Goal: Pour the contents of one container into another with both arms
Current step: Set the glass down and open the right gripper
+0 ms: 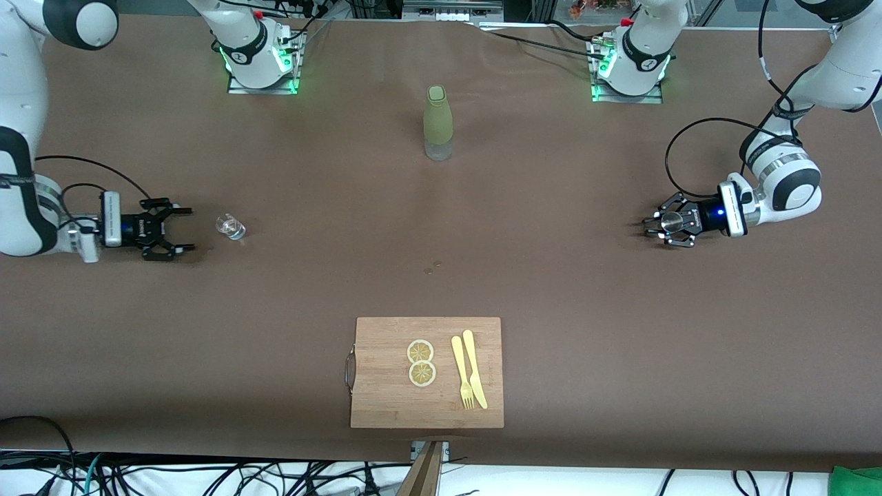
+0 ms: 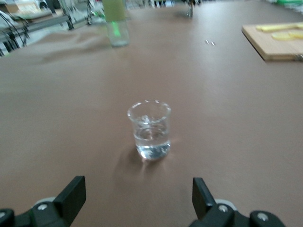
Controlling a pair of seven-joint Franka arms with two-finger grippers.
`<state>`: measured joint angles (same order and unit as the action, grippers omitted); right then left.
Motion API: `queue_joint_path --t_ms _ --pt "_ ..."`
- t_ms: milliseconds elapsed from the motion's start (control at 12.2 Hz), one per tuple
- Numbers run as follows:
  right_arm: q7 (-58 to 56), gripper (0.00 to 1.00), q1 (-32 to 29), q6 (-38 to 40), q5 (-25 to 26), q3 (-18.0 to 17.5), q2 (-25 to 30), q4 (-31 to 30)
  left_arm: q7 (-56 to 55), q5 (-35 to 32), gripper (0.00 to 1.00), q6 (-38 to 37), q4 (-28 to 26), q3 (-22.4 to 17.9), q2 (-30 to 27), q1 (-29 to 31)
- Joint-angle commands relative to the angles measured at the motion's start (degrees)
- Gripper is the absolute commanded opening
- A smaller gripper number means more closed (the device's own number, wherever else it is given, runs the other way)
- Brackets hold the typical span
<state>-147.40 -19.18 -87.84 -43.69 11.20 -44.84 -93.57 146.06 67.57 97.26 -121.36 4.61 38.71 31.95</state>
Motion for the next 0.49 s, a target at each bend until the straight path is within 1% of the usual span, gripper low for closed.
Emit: queue_joint_path --t_ms 0,164,246,328,411 --pt "12.7 1.0 2.12 -5.22 5.97 -1.18 10.01 -3.37 0.54 -1.39 1.0 0.03 0.07 0.49 -0.3 0.48" --pt "25.42 1.0 3.09 -7.52 10.62 -3.63 14.23 -3.46 0.54 -1.56 1.0 -0.06 0.25 0.32 -0.3 0.3" --pt "32.63 1.0 4.23 -9.0 13.87 -4.52 16.86 -3.63 -0.16 -2.95 1.0 -0.06 0.42 0.32 -0.48 0.3" --pt "37.92 1.0 7.29 -10.93 15.9 -4.52 19.85 -4.68 -1.73 -3.92 1.0 -0.06 0.86 -0.03 -0.48 0.3" --pt "45.02 1.0 8.19 -13.82 18.01 -4.79 23.45 -6.69 -2.35 -5.07 1.0 -0.06 1.65 -0.91 -0.57 0.3"
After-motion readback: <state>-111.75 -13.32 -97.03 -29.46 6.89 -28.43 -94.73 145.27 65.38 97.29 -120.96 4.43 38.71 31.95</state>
